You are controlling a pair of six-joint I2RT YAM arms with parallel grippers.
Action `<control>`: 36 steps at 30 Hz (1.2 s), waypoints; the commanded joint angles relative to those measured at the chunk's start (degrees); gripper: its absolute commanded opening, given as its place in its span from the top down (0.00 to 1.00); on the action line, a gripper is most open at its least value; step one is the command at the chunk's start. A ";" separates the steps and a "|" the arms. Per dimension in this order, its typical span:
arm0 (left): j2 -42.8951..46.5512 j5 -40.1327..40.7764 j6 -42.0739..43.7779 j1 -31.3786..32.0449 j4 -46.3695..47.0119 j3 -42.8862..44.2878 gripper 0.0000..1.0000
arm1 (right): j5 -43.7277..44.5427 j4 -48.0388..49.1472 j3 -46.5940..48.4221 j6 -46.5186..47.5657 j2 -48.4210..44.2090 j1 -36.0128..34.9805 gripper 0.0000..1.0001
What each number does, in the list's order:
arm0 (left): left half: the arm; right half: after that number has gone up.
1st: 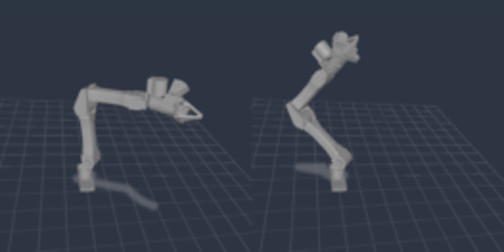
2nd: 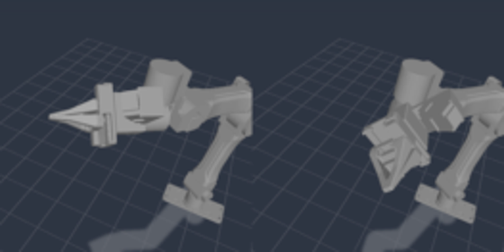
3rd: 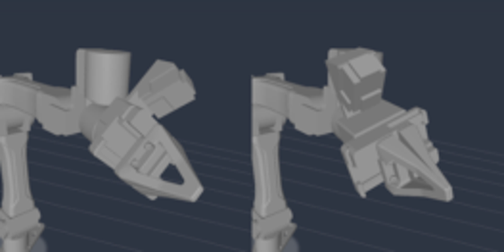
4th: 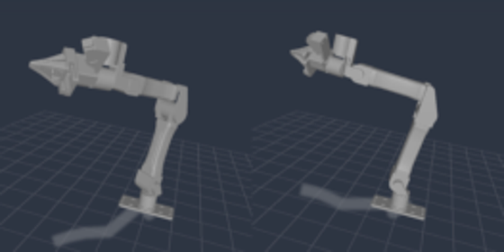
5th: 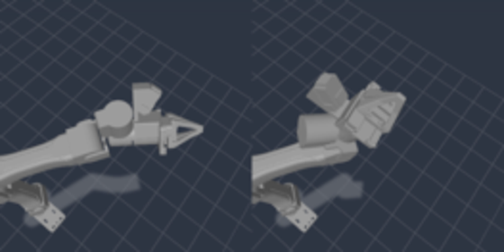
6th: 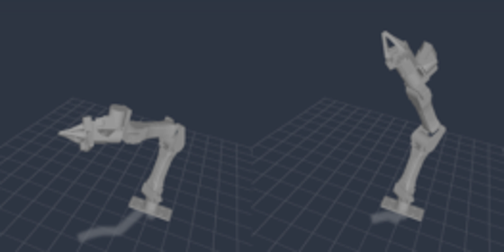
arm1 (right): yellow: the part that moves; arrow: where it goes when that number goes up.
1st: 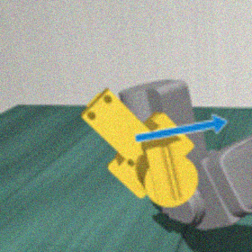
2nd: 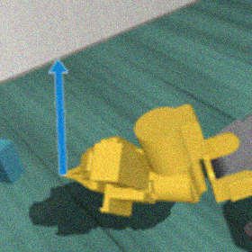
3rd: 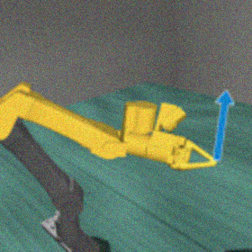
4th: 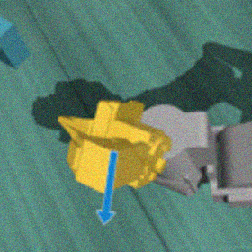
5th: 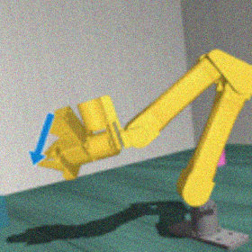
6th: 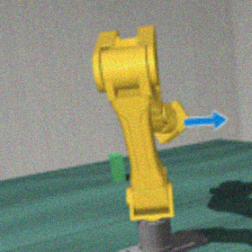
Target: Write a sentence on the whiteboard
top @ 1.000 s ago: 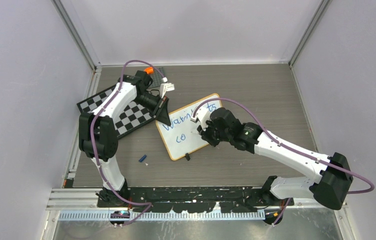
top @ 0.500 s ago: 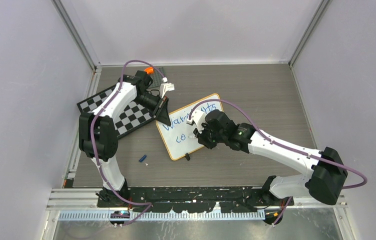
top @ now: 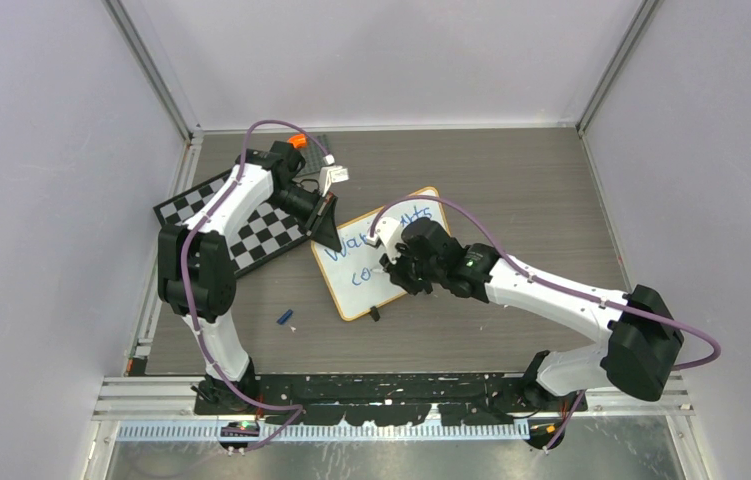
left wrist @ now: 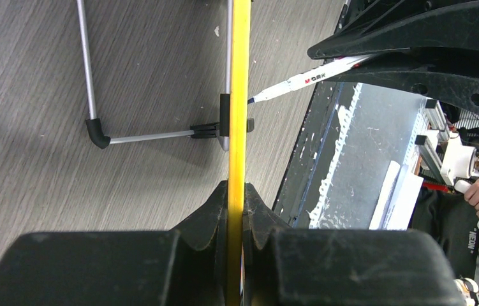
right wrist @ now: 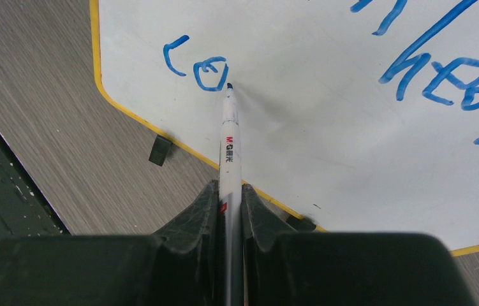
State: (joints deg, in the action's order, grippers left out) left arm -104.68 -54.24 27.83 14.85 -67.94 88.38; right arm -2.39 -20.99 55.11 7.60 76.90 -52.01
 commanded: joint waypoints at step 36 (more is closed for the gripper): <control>-2.67 1.16 1.66 0.79 -0.74 1.31 1.00 | 3.99 -0.21 2.08 0.77 0.61 -1.60 1.00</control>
State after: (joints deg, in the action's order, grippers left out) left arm -105.32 -54.30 28.93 14.83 -68.90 89.12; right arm 0.58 -22.57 55.64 8.05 77.78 -53.30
